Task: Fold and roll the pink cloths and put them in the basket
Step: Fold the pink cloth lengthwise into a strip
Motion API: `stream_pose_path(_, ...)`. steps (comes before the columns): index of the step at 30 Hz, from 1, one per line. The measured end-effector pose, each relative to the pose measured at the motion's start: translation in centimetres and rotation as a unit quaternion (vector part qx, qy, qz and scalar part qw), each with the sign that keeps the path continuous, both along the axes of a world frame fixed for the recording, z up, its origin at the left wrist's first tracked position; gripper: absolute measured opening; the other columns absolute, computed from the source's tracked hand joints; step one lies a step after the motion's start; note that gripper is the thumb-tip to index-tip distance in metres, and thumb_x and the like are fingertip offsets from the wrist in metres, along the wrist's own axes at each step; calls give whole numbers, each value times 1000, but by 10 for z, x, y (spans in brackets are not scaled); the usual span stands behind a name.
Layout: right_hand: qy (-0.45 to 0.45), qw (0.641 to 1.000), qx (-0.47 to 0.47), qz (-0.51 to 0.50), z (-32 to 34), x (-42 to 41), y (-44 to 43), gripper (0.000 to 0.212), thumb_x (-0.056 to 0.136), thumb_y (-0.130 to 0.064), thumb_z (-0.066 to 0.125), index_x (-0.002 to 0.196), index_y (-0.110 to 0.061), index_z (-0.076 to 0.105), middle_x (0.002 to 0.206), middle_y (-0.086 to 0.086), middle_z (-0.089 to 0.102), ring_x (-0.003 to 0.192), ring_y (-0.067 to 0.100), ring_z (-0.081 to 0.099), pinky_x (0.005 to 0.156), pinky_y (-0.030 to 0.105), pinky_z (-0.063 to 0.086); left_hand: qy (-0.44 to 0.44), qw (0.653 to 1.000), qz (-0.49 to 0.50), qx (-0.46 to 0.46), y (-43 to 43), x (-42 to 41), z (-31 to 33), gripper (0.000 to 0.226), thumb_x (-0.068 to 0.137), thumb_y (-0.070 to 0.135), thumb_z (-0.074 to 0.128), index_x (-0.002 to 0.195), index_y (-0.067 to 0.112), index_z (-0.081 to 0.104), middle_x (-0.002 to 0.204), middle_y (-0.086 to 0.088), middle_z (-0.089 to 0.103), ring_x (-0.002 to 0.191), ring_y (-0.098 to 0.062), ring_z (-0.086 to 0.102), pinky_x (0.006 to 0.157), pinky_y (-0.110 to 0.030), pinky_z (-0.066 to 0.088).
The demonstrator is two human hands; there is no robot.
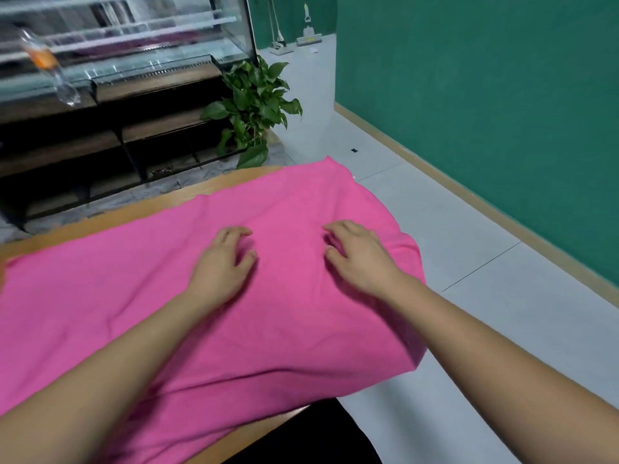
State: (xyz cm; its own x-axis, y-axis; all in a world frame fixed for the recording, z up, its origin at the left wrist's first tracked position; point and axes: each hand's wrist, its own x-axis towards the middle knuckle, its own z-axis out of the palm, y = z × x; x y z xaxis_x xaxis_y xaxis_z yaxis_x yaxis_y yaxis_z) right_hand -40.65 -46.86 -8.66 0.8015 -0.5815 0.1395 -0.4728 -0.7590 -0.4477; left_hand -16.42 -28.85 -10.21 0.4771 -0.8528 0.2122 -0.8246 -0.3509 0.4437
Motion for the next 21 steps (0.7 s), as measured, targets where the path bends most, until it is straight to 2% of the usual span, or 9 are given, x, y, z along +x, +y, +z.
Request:
stream_pose_path(4, 29, 997, -23, 62, -1, 72, 10, 56, 104, -41, 48, 155, -18, 46, 156, 7, 51, 144, 28, 45, 119, 46, 36, -46, 995, 90, 24, 44, 46, -3, 40, 102, 36, 63, 135, 15, 55, 141, -8, 58, 128, -32, 57, 105, -48, 48)
stream_pose_path(7, 37, 996, -28, 72, -4, 116, 13, 57, 107, -42, 46, 157, -15, 43, 160, 8, 46, 149, 28, 41, 122, 46, 33, -70, 986, 150, 35, 72, 77, -6, 40, 104, 42, 58, 134, 15, 56, 139, -10, 61, 126, -34, 59, 104, -51, 48)
stream_pose_path(11, 56, 996, -11, 73, -13, 158, 10, 63, 109, -51, 39, 162, -16, 35, 168, 10, 35, 156, 27, 30, 127, 47, 25, -55, 973, 212, 77, 100, 118, -15, 65, 102, 65, 31, 141, 19, 55, 147, -7, 60, 135, -31, 56, 110, -52, 47)
stream_pose_path(13, 62, 996, -6, 67, -18, 174, 6, 66, 109, -56, 35, 163, -17, 32, 170, 10, 31, 158, 27, 26, 128, 48, 22, -50, 968, 220, 106, 107, 133, -21, 70, 104, 68, 25, 152, 23, 50, 160, -4, 49, 148, -27, 45, 119, -52, 38)
stream_pose_path(15, 66, 996, 0, 58, -24, 184, 1, 68, 109, -59, 32, 164, -18, 32, 172, 9, 28, 159, 25, 23, 129, 47, 19, -45, 966, 218, 131, 110, 145, -25, 66, 107, 66, 27, 160, 30, 41, 169, 3, 34, 157, -21, 29, 125, -49, 25)
stream_pose_path(18, 73, 996, -23, 51, -37, 193, -11, 68, 110, -59, 29, 165, -19, 31, 173, 4, 26, 160, 21, 20, 130, 44, 14, -29, 966, 208, 151, 110, 165, -26, 68, 106, 70, 23, 164, 37, 30, 173, 11, 20, 161, -17, 16, 129, -48, 15)
stream_pose_path(21, 68, 995, -48, 53, -43, 205, -24, 67, 109, -58, 29, 164, -19, 34, 172, 2, 29, 160, 18, 22, 130, 44, 16, -30, 963, 209, 168, 109, 188, -28, 75, 101, 76, 16, 166, 40, 23, 174, 12, 15, 162, -17, 12, 130, -48, 11)
